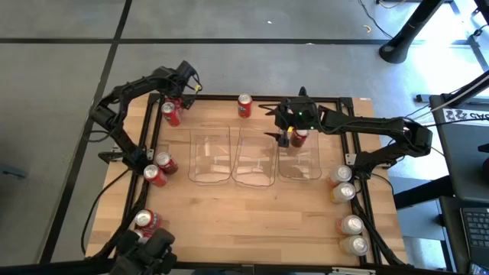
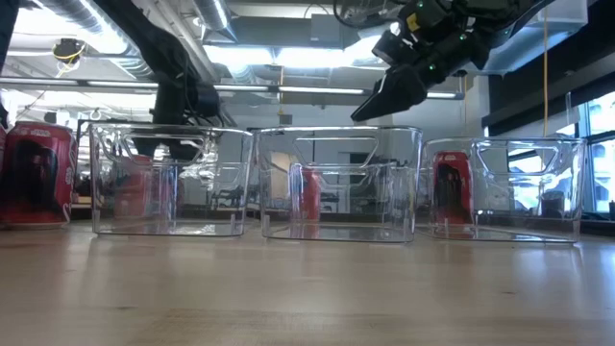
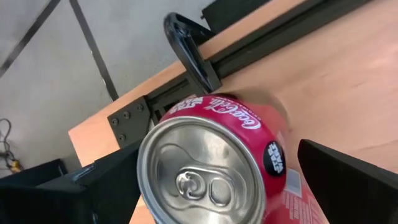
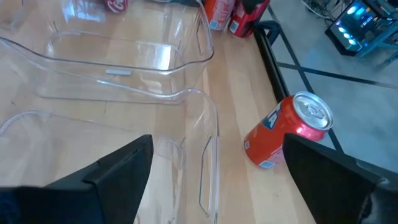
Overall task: Sort soda cans
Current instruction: Put the red soda can into the right transparent bin
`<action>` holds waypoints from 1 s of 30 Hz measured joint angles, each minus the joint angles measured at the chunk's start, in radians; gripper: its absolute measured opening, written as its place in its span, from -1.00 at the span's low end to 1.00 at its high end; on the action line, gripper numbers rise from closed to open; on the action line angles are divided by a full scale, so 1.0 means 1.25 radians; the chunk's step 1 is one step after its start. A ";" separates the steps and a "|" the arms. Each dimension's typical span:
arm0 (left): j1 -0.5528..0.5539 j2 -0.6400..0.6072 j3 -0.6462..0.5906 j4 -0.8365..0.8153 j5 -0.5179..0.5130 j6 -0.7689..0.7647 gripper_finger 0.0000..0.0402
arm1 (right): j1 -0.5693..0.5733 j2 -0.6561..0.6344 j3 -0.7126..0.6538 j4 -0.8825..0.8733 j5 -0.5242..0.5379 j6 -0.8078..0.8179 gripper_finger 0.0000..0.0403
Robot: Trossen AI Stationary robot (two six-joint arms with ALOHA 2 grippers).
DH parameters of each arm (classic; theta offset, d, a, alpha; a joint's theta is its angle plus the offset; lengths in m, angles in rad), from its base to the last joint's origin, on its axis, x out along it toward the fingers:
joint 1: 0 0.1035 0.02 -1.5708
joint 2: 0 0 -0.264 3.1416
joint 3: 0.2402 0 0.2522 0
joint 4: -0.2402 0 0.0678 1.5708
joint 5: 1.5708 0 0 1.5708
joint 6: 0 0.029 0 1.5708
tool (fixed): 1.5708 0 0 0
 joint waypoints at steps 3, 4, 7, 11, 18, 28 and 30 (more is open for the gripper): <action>0.000 0.011 0.000 0.000 0.003 0.000 0.94 | 0.000 0.000 0.000 0.011 0.000 0.000 0.78; 0.000 0.012 0.000 0.000 0.005 0.000 0.94 | 0.000 0.000 0.000 0.013 0.000 0.000 0.78; 0.000 0.015 0.000 -0.002 0.010 0.000 0.94 | 0.000 0.000 0.000 0.016 0.007 0.000 0.78; 0.000 0.015 0.000 -0.004 0.012 0.013 0.94 | 0.000 0.000 0.000 0.015 0.016 0.001 0.78; -0.002 0.014 0.000 -0.006 0.011 0.040 0.76 | 0.000 0.000 0.000 0.015 0.016 0.002 0.78; -0.003 0.008 0.001 -0.015 0.009 0.093 0.59 | 0.000 -0.002 0.000 0.004 0.018 0.003 0.78; -0.007 0.001 -0.001 -0.013 0.009 0.103 0.59 | 0.000 -0.008 0.000 -0.007 0.023 0.003 0.78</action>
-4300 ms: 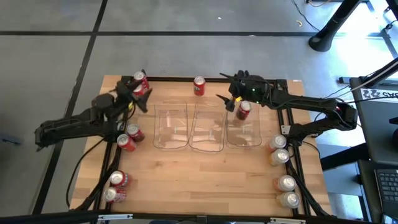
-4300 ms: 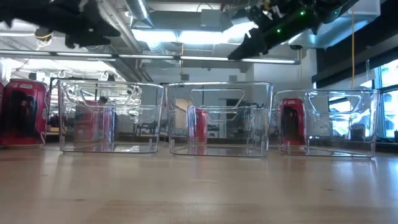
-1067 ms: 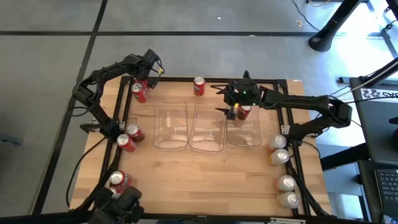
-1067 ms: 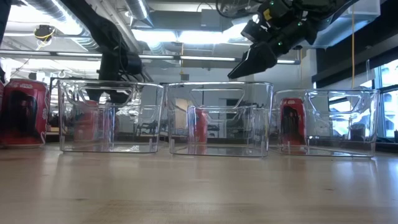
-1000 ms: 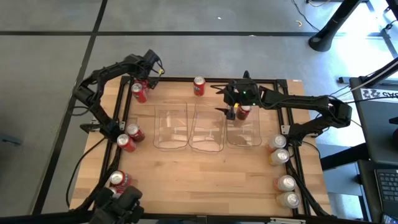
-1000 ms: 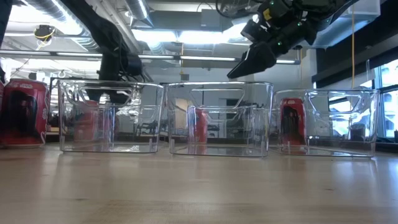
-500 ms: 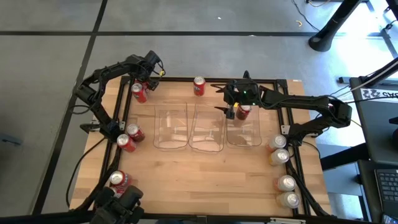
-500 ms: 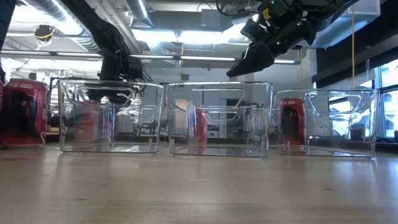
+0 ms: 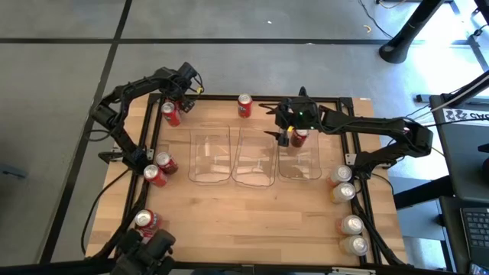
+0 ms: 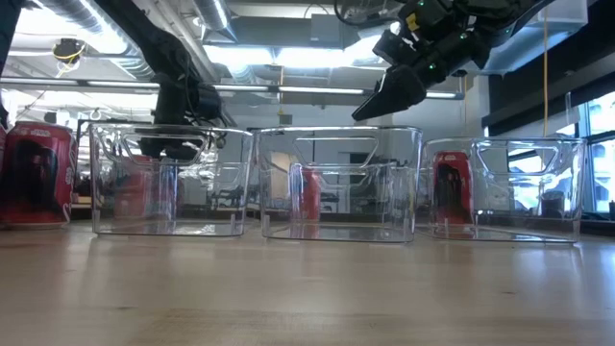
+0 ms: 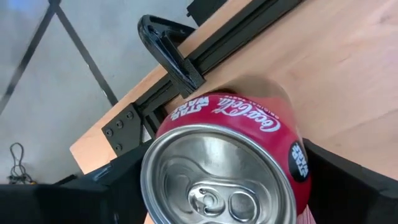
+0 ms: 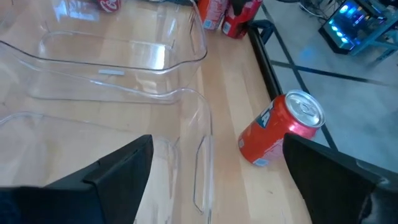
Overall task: Sort soda cans
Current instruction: Put the red soda can into the right transparent bin
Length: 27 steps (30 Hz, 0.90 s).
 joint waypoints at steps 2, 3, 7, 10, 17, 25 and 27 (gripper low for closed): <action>-0.005 -0.012 -0.002 -0.006 -0.007 0.003 0.58 | 0.000 -0.011 0.000 -0.015 0.019 0.000 0.78; -0.008 -0.020 -0.002 -0.006 -0.011 0.002 0.58 | 0.000 -0.017 0.000 -0.019 0.029 0.000 0.78; -0.025 -0.038 0.012 -0.012 -0.015 -0.003 0.58 | 0.000 -0.048 0.000 -0.037 0.049 0.000 0.78; -0.047 -0.046 0.032 -0.013 -0.016 -0.003 0.58 | 0.000 -0.074 0.000 -0.059 0.051 0.001 0.78; -0.107 -0.078 0.089 -0.030 -0.036 -0.004 0.57 | 0.000 -0.123 0.000 -0.105 0.052 0.042 0.78; -0.203 -0.141 0.128 -0.025 -0.076 -0.018 0.57 | 0.000 -0.144 0.000 -0.156 0.107 0.094 0.78; -0.235 -0.153 0.134 -0.022 -0.076 -0.021 0.57 | 0.000 -0.152 0.000 -0.187 0.120 0.110 0.78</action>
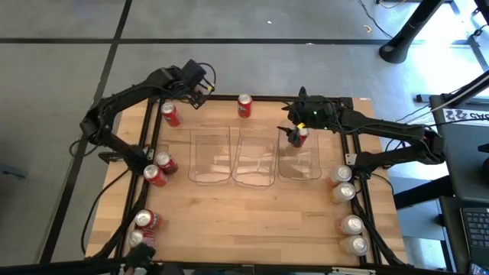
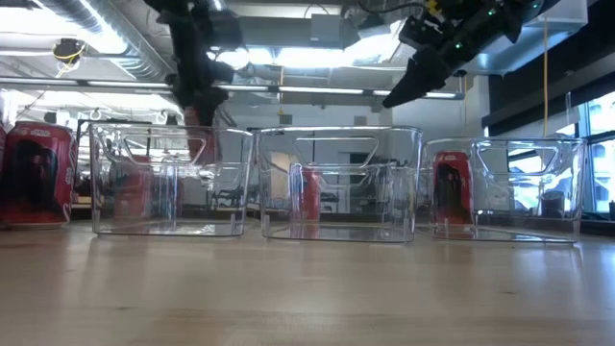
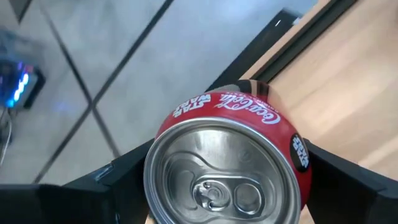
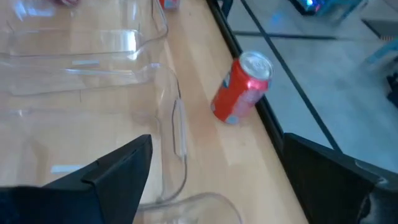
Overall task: Sort soda cans
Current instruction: Put the red soda can into the right transparent bin
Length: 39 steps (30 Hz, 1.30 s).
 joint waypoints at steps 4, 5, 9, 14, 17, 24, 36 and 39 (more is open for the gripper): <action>-0.068 -0.010 0.002 0.053 0.000 0.005 0.57 | 0.001 -0.027 0.000 -0.030 0.006 0.035 0.78; -0.084 -0.010 0.002 0.070 0.000 0.009 0.57 | 0.001 -0.035 0.000 -0.037 0.006 0.041 0.78; -0.152 -0.006 0.002 0.126 0.002 0.026 0.57 | 0.001 -0.064 0.000 -0.066 0.005 0.076 0.78; -0.233 -0.005 0.002 0.193 0.003 0.038 0.57 | 0.001 -0.094 0.000 -0.108 -0.010 0.126 0.78; -0.279 -0.002 0.002 0.227 0.006 0.040 0.57 | 0.001 -0.109 0.000 -0.130 -0.023 0.154 0.78; -0.367 0.017 0.002 0.300 0.024 0.030 0.57 | 0.065 -0.128 0.000 -0.163 -0.024 0.193 0.78; -0.463 0.099 0.002 0.482 0.169 0.025 0.56 | 0.259 -0.162 0.000 -0.216 0.091 0.282 0.78; -0.477 0.120 0.002 0.542 0.207 0.022 0.56 | 0.289 -0.182 0.000 -0.241 0.091 0.307 0.78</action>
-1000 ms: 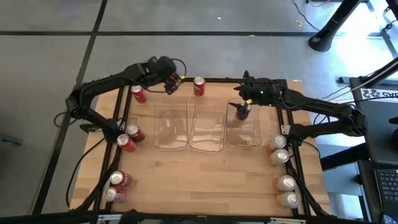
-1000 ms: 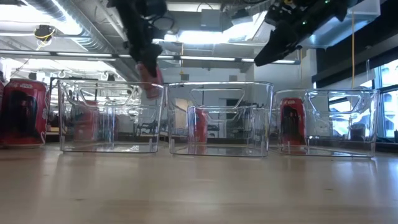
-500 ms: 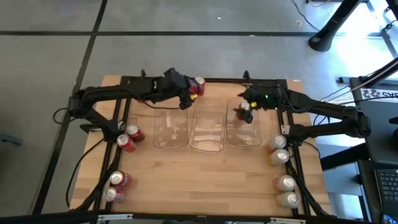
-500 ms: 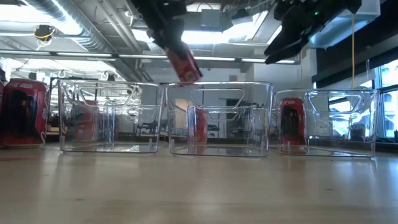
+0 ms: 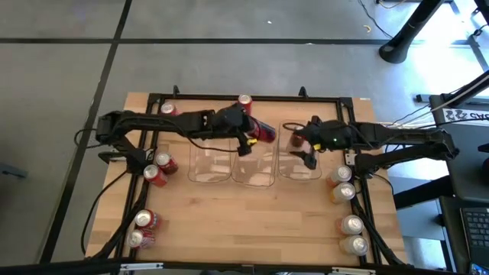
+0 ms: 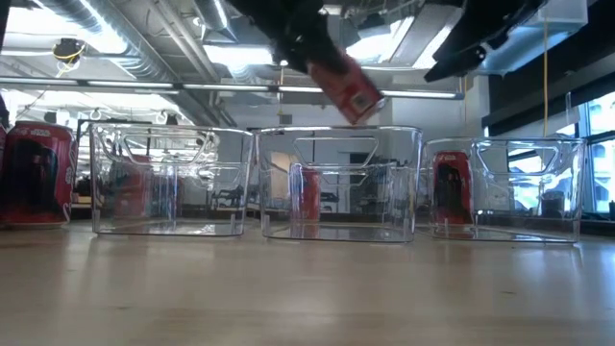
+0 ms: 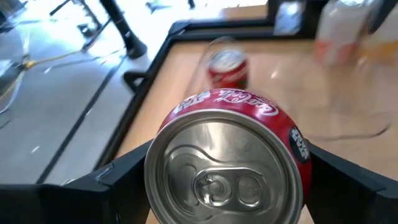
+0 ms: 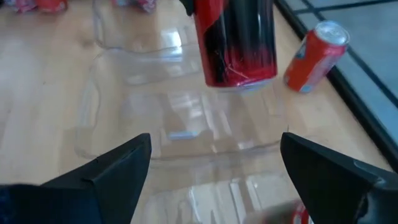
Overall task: Sort soda cans
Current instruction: Put the red soda can into the right transparent bin
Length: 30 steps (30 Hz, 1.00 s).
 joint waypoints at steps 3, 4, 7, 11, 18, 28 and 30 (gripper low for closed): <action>-0.007 0.027 0.025 0.018 0.043 -0.017 0.56 | 0.018 -0.037 0.001 -0.010 0.016 0.025 0.78; -0.007 0.038 0.039 0.017 0.063 -0.023 0.56 | 0.023 -0.050 0.001 -0.018 0.020 0.027 0.78; -0.007 0.074 0.085 0.021 0.109 -0.035 0.56 | 0.034 -0.090 0.001 -0.031 0.027 0.041 0.78; -0.006 0.121 0.147 0.007 0.121 -0.037 0.56 | 0.055 -0.129 0.001 -0.044 0.009 0.049 0.78; -0.005 0.190 0.250 -0.018 0.133 -0.028 0.56 | 0.091 -0.136 0.001 -0.063 -0.048 0.068 0.78; -0.005 0.220 0.266 -0.025 0.197 -0.012 0.55 | 0.093 -0.122 0.001 -0.139 0.060 0.085 0.43; -0.006 0.225 0.266 -0.016 0.195 -0.003 0.55 | 0.093 -0.123 0.001 -0.136 0.061 0.083 0.17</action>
